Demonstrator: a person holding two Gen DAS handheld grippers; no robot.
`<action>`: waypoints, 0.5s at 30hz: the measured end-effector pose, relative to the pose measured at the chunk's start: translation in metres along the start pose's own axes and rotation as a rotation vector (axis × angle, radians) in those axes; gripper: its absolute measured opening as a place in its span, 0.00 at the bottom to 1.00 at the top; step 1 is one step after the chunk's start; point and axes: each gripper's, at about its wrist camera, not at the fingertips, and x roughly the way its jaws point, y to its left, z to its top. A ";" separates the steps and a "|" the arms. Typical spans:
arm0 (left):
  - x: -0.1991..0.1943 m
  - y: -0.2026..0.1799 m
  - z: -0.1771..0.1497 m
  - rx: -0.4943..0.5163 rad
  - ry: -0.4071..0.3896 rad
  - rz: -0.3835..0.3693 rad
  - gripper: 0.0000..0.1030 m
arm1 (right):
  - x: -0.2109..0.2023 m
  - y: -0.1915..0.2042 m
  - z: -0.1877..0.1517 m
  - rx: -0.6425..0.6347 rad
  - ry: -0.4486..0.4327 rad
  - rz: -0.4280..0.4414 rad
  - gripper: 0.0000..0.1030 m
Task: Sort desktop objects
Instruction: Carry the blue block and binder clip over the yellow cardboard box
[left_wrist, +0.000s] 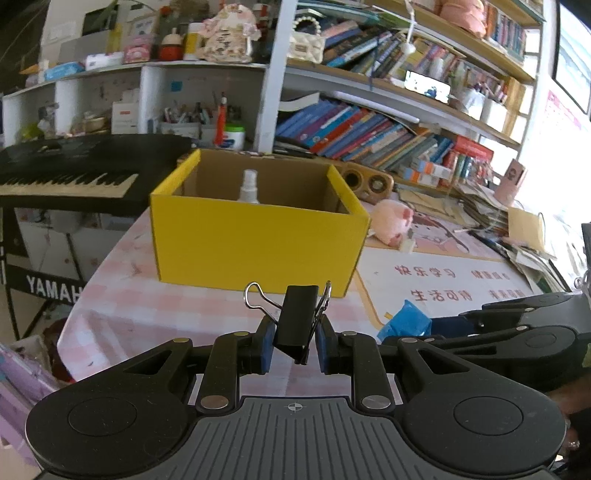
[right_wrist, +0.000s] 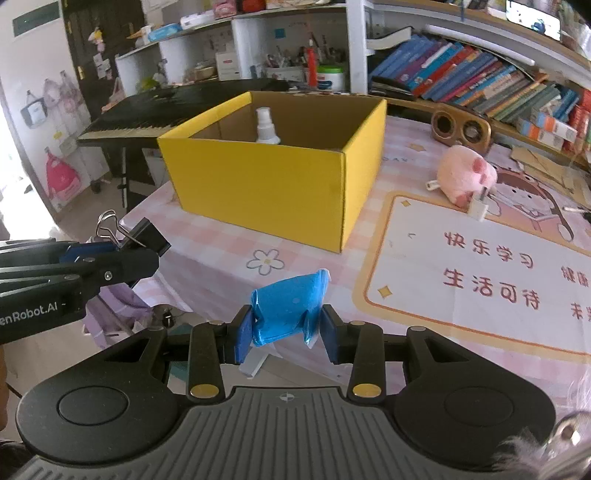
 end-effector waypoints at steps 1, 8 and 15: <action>0.000 0.001 0.000 -0.004 -0.001 0.004 0.22 | 0.001 0.001 0.001 -0.007 0.000 0.003 0.35; 0.002 0.002 0.002 -0.011 -0.009 0.021 0.22 | 0.006 0.012 0.011 -0.069 0.001 0.031 0.35; 0.003 0.008 0.020 -0.017 -0.063 0.064 0.22 | 0.011 0.010 0.030 -0.109 -0.050 0.048 0.35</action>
